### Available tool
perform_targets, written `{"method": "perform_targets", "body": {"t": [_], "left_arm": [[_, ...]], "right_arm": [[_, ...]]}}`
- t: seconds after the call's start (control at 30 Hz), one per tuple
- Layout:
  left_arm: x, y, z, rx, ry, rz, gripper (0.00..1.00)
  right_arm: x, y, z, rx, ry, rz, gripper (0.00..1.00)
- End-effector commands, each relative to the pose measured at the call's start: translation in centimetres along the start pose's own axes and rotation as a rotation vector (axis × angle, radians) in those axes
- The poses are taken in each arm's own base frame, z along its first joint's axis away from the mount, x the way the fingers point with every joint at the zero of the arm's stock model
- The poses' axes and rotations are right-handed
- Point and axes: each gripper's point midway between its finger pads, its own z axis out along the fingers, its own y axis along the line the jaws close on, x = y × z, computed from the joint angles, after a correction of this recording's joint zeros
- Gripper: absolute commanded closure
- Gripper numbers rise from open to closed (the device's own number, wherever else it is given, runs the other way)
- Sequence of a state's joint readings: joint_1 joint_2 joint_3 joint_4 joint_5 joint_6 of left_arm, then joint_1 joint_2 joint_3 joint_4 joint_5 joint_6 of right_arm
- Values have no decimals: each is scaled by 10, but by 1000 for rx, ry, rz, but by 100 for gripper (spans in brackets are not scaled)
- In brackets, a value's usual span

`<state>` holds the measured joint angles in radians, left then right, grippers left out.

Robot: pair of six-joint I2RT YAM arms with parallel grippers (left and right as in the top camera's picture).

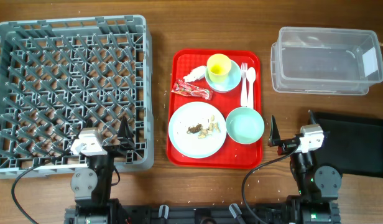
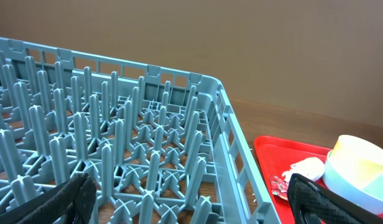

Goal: Sort waste into correct bins and load items into the dishwasher rack

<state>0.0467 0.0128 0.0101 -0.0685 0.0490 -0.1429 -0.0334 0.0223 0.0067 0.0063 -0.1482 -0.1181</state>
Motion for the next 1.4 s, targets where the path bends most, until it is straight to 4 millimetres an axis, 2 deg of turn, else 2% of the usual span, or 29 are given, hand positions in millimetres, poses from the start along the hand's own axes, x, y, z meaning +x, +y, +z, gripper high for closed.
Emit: {"method": "perform_targets", "body": {"t": [0.0, 0.63, 0.73, 0.83, 0.87, 0.93, 1.0, 1.13, 1.23, 1.3, 1.33, 1.37], "left_arm": [[3, 1, 0, -8, 6, 12, 0], [2, 0, 0, -3, 2, 1, 0], [4, -20, -1, 112, 26, -151, 0], [7, -68, -14, 383, 149, -479, 0], [0, -79, -19, 449, 162, -574, 0], [-15, -83, -21, 477, 146, -718, 0], [-33, -87, -24, 519, 95, -759, 0], [-79, -97, -41, 646, -84, -708, 0], [-105, -100, -51, 673, -171, -667, 1], [-116, -100, -50, 613, -156, -599, 0], [-129, -92, -40, 456, -68, -501, 0], [-135, -93, -36, 419, -13, -450, 0]], "right_arm": [[2, -2, 1, 12, 9, -10, 0], [2, -2, 1, 12, 9, -10, 0], [2, -2, 1, 12, 9, -10, 0], [2, -2, 1, 12, 9, -10, 0], [2, -2, 1, 12, 9, -10, 0], [2, -2, 1, 12, 9, -10, 0], [2, -2, 1, 12, 9, -10, 0], [2, -2, 1, 12, 9, -10, 0], [2, -2, 1, 12, 9, -10, 0], [2, -2, 1, 12, 9, -10, 0], [2, -2, 1, 12, 9, -10, 0], [2, -2, 1, 12, 9, -11, 0]]}}
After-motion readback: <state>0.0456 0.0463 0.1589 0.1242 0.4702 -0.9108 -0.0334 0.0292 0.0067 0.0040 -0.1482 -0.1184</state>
